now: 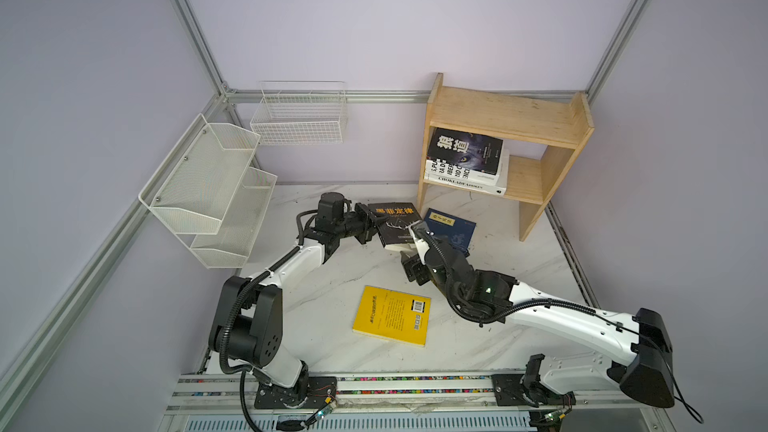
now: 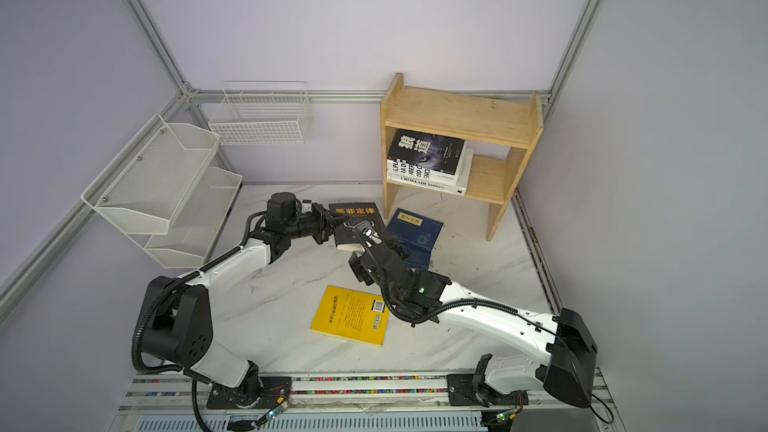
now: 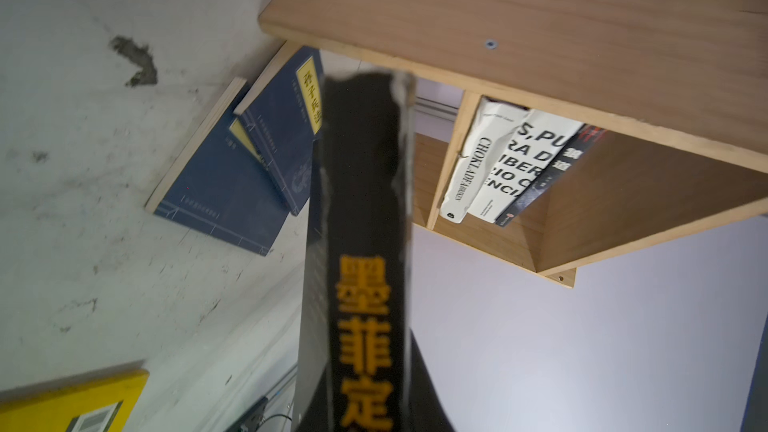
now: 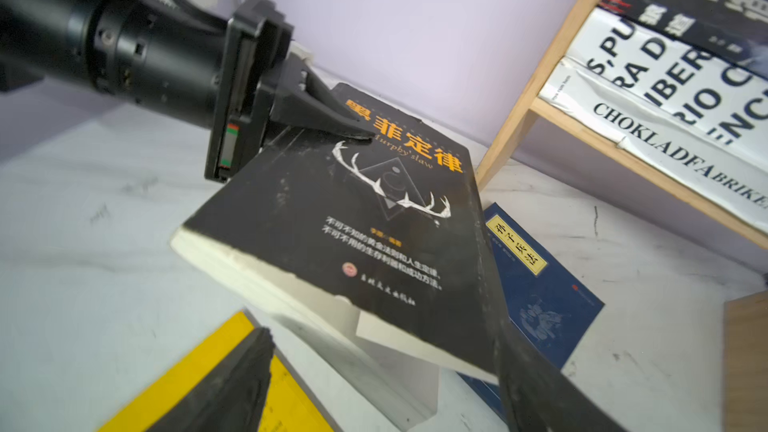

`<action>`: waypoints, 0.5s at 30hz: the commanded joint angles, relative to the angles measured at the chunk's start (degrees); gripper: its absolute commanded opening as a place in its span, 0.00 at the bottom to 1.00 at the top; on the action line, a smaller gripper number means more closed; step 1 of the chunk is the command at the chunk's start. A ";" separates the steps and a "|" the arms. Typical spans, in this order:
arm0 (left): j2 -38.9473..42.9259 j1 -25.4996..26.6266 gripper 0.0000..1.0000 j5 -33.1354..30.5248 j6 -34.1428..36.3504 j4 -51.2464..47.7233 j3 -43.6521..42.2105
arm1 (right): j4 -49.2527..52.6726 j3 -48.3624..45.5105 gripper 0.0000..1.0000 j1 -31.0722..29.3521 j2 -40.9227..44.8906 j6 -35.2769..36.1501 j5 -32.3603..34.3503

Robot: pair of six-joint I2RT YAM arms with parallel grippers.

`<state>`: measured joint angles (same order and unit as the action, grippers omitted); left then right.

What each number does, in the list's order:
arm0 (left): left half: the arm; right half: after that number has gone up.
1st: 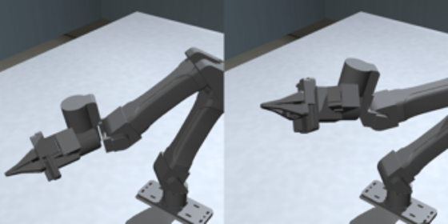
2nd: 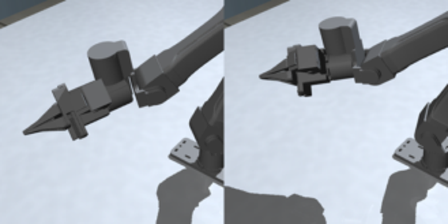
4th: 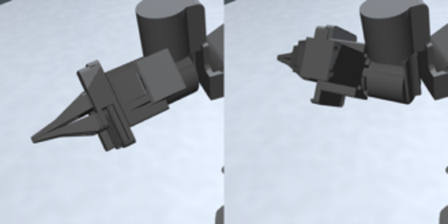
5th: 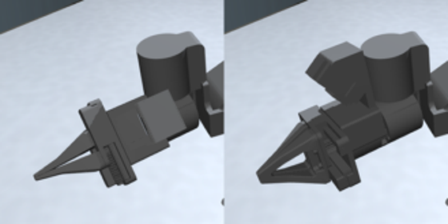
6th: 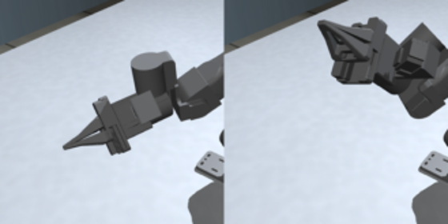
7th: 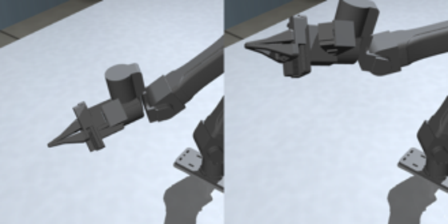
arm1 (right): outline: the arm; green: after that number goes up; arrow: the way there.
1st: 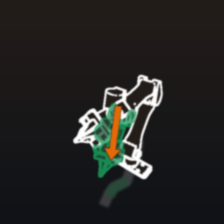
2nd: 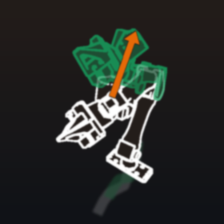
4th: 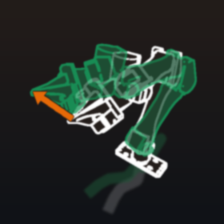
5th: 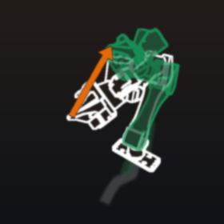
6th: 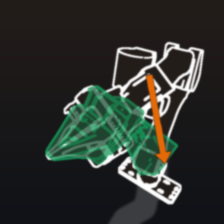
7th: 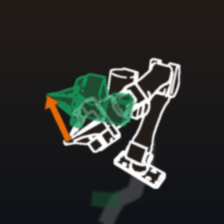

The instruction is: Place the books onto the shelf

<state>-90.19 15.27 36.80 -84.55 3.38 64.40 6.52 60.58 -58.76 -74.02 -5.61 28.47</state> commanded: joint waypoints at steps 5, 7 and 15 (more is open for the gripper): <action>8.58 -0.39 0.00 -13.35 15.54 3.90 14.26 | -21.08 -3.43 0.94 16.18 8.16 -27.23 -23.33; 11.21 -0.31 0.00 -16.41 16.69 7.02 13.91 | -25.76 -4.74 0.95 17.98 8.72 -31.97 -28.95; 13.86 -0.08 0.00 -20.48 19.64 16.75 14.53 | -47.60 -7.07 0.95 18.95 0.76 -49.75 -48.81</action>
<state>-78.24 15.11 18.87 -67.81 10.07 72.34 -27.00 55.42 -40.01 -69.65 -43.59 -8.93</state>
